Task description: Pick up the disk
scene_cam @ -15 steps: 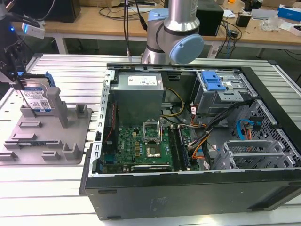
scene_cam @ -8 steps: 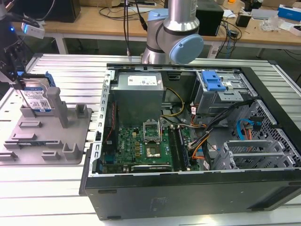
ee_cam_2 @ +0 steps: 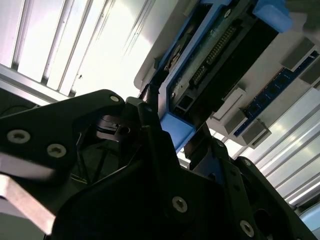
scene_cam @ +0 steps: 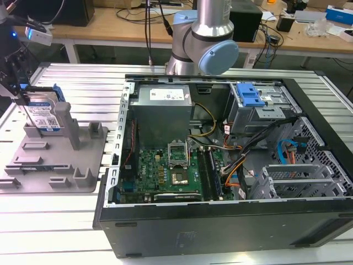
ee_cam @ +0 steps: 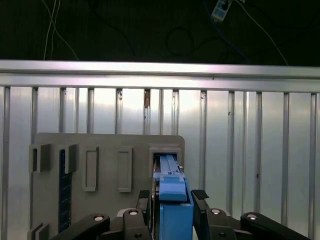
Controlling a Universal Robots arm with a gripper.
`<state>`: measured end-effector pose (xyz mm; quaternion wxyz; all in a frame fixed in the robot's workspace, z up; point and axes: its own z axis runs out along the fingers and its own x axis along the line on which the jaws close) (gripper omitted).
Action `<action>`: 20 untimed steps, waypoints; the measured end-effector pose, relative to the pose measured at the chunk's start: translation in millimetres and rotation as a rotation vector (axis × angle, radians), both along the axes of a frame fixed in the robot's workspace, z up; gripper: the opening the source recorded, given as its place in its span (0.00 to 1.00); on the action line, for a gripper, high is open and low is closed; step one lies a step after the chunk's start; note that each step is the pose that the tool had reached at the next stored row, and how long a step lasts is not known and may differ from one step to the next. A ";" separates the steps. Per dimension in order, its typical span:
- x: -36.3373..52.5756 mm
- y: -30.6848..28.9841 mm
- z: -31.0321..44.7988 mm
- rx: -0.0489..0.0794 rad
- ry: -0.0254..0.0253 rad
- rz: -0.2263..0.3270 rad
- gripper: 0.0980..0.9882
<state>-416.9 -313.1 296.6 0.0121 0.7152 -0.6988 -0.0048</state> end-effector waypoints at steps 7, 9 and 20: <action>0.0 0.0 -0.1 0.000 0.0001 0.000 0.31; 0.0 0.0 -0.1 0.000 0.0001 0.000 0.30; -0.1 -1.9 -0.2 0.001 0.0000 -0.006 0.30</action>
